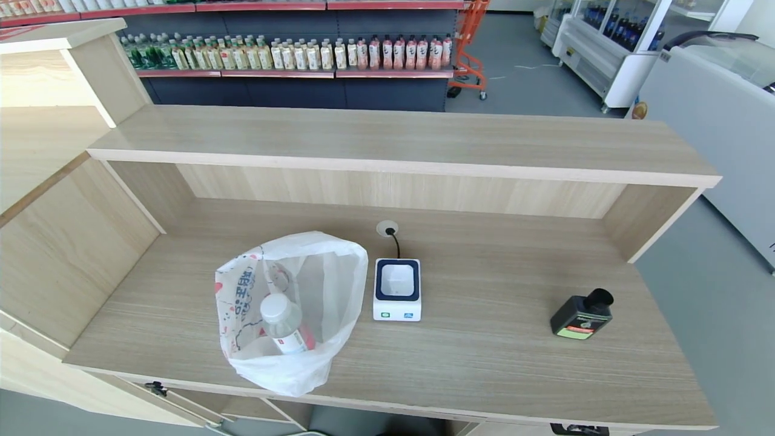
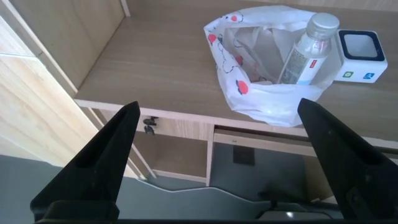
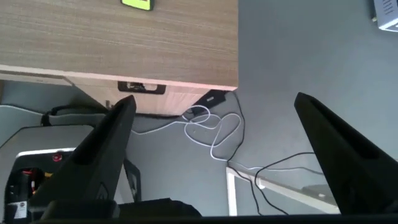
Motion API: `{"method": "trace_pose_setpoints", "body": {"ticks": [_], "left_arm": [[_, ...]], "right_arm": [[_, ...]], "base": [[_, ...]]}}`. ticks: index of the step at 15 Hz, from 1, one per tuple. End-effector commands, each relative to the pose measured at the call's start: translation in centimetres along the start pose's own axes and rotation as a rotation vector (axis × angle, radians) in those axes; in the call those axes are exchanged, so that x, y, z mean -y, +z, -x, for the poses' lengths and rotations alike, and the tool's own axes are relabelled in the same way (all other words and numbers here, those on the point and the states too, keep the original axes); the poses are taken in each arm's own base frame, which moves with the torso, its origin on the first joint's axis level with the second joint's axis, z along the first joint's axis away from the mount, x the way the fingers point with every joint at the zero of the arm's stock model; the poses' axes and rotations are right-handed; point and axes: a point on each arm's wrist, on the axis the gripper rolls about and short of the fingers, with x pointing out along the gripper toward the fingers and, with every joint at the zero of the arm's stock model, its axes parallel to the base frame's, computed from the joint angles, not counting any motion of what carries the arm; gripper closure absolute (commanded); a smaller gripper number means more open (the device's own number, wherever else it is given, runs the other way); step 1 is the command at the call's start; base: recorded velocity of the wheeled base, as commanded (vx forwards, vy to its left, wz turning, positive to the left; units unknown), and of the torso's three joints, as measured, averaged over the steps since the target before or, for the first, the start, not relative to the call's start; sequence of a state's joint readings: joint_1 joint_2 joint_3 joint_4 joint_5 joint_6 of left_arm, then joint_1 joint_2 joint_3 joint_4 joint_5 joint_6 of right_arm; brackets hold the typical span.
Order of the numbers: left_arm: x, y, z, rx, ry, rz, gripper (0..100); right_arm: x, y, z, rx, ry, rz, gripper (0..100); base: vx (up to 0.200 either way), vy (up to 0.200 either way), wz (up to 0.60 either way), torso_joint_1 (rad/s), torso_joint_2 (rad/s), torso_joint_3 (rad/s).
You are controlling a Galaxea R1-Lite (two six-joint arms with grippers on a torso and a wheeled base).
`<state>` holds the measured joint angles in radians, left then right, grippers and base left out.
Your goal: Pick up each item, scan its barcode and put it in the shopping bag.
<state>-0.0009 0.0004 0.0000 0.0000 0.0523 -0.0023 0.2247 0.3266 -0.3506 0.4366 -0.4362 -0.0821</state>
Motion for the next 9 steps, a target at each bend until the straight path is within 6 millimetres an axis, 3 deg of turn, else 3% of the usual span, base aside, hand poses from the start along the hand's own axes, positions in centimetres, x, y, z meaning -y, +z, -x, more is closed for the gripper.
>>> {"method": "trace_pose_setpoints", "body": {"ticks": [1,3,6,9], "left_arm": [[0.0,0.0,0.0,0.000,0.001,0.001,0],[0.0,0.0,0.0,0.000,0.001,0.001,0],[0.0,0.0,0.0,0.002,0.001,0.004,0],[0.0,0.0,0.0,0.000,0.001,0.002,0]], "right_arm": [[-0.2,-0.6,-0.4,-0.044,-0.054,-0.009,0],[-0.4,-1.1,-0.5,-0.077,-0.112,-0.017,0],[-0.7,-0.9,-1.0,-0.151,-0.185,-0.016,0],[-0.8,0.0,-1.7,-0.100,-0.134,-0.043,0]], "base": [[0.000,-0.200,0.00,0.007,0.00,0.002],[0.000,-0.200,0.00,0.005,0.00,0.000],[0.000,0.000,0.00,0.000,0.00,0.000],[0.000,0.000,0.00,0.000,0.00,0.000]]}}
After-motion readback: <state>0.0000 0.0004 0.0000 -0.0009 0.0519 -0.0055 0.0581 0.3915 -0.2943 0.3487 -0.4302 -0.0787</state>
